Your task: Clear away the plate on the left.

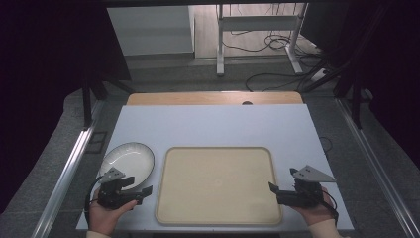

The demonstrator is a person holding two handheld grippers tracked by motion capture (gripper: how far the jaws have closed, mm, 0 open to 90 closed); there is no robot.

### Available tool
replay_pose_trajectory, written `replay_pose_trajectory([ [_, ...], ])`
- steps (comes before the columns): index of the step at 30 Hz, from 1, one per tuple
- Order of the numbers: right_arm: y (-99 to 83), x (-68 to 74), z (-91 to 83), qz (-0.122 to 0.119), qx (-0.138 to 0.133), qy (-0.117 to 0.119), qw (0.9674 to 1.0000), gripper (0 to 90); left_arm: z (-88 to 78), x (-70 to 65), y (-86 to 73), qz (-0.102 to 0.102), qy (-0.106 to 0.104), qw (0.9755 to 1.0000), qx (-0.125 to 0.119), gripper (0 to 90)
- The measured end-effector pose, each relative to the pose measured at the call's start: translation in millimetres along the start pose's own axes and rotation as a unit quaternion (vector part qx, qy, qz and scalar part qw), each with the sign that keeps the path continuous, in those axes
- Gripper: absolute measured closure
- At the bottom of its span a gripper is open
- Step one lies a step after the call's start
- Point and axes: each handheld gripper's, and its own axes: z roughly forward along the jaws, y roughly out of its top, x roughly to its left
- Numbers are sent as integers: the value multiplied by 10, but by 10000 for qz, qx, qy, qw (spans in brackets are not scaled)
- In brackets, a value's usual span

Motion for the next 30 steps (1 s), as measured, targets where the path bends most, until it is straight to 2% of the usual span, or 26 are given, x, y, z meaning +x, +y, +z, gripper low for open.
replay_pose_trajectory([
  [19,-32,-6,1,44,91,37,9999,145,9,13,14,-87,-35,10000,-11,174],
  [30,-101,-42,-19,16,173,-29,9998,160,74,34,71,107,34,9999,38,172],
])
